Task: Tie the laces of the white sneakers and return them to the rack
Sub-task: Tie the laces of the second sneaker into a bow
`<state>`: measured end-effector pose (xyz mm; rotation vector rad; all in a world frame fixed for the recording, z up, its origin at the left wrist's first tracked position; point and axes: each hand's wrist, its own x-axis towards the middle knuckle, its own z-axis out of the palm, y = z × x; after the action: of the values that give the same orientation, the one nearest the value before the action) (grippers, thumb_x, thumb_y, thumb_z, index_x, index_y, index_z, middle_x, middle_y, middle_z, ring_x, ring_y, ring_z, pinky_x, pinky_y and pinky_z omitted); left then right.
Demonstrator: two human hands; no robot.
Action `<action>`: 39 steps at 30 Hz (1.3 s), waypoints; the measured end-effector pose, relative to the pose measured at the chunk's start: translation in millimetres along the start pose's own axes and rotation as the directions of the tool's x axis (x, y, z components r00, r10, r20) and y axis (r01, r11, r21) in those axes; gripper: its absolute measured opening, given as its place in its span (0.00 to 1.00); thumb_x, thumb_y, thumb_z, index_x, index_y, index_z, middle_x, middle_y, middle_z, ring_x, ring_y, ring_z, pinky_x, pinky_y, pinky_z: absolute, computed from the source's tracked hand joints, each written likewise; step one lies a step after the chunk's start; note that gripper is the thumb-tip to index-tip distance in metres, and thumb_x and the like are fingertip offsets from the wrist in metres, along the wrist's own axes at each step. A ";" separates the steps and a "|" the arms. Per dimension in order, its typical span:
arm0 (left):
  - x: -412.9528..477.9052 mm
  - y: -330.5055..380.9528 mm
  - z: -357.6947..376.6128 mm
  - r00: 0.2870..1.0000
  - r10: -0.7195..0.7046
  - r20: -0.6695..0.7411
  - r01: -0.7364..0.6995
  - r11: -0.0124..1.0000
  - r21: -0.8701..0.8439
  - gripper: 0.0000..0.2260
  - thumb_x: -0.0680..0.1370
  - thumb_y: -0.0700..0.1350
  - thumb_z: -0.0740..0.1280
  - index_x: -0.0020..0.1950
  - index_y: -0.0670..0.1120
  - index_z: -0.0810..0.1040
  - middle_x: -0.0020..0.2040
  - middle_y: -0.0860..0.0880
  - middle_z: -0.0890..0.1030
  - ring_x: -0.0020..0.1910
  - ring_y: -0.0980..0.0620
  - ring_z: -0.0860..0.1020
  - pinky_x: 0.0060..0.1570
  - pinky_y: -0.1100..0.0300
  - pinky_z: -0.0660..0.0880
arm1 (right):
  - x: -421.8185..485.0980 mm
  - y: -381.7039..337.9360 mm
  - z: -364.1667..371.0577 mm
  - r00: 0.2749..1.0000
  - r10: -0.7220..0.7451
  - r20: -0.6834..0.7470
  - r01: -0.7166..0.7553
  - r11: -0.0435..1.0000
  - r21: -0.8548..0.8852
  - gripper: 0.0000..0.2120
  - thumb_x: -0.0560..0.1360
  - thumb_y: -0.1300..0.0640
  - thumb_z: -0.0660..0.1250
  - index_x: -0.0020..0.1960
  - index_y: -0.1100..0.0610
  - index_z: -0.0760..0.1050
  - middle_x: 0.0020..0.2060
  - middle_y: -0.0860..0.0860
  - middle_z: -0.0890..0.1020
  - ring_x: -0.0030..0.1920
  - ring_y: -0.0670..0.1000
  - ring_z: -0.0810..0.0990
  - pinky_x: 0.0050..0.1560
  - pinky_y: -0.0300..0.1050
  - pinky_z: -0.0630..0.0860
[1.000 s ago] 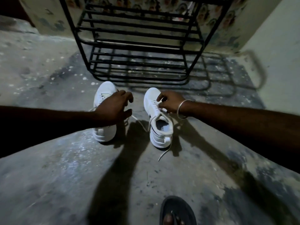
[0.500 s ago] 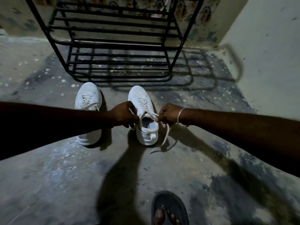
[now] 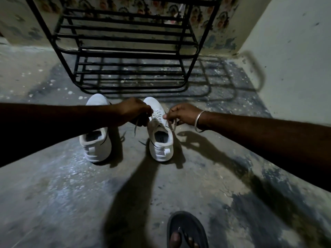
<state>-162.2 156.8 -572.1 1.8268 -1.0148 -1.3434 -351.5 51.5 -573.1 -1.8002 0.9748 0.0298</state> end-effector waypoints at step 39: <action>4.5 22.0 -12.1 0.729 0.683 -0.051 -0.524 0.604 0.601 0.06 0.77 0.38 0.70 0.53 0.40 0.84 0.40 0.47 0.85 0.35 0.56 0.84 0.37 0.61 0.81 | 15.2 -7.3 19.2 0.924 -0.356 -0.141 0.233 0.816 -0.530 0.13 0.65 0.61 0.75 0.49 0.60 0.80 0.43 0.55 0.84 0.43 0.55 0.81 0.43 0.46 0.77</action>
<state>-154.4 142.7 -552.4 1.7062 -1.7940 -0.3567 -329.1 58.6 -583.0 -2.4786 0.8863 -0.1399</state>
